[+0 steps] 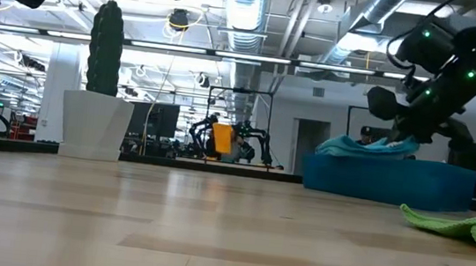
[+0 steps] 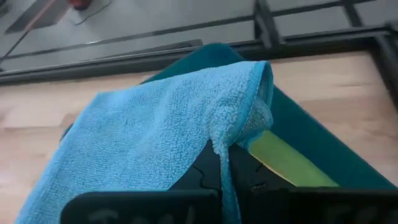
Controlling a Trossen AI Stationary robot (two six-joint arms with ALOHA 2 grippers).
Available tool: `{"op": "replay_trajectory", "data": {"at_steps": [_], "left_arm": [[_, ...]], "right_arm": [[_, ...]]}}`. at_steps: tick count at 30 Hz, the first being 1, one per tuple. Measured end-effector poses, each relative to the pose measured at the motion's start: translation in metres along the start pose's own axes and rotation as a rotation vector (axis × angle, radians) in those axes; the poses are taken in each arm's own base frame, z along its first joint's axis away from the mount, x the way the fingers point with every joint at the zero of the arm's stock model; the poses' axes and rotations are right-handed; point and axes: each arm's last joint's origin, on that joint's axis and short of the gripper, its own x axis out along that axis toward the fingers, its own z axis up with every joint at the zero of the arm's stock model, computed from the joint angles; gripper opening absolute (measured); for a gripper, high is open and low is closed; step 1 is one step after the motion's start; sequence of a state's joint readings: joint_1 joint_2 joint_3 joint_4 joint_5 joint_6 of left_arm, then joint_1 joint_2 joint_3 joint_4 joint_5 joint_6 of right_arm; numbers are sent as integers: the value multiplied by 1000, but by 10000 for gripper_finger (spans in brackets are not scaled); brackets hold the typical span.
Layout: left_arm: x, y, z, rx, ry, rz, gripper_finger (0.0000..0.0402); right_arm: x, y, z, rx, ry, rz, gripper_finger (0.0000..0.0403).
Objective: Fold microfiber towels
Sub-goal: Put the blue microfiber cloth into the blue bin
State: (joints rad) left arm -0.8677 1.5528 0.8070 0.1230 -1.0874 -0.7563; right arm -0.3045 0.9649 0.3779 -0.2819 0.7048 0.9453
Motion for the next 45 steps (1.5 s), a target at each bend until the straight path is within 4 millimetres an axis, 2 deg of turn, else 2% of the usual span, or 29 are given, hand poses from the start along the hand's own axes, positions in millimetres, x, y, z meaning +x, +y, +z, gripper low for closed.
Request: {"op": "replay_trajectory", "data": {"at_steps": [5, 12, 22, 26, 29, 34, 38, 41, 45], "left_arm": [[0, 0, 0, 2, 1, 1, 119], [0, 0, 0, 2, 5, -4, 119], [0, -1, -1, -16, 22, -22, 119], [0, -1, -1, -36, 36, -36, 119], [0, -1, -1, -41, 39, -38, 119], [0, -1, -1, -41, 38, -38, 119], [0, -1, -1, -37, 33, -29, 119], [0, 0, -1, -36, 26, -21, 119], [1, 1, -1, -32, 24, -12, 119]], "right_arm": [[-3, -2, -6, 63, -36, -64, 21], [-11, 4, -13, 130, -43, -11, 30], [-17, 7, -22, -37, 37, 53, 148], [-24, 11, -13, -74, 37, 106, 200], [-33, 14, -1, -76, 25, 141, 220], [-46, 12, 13, -109, 29, 109, 220], [-49, 12, 17, -180, 21, 109, 210], [-43, 13, 22, -207, -3, 91, 203], [-27, 25, 30, -319, -8, 148, 195]]}}
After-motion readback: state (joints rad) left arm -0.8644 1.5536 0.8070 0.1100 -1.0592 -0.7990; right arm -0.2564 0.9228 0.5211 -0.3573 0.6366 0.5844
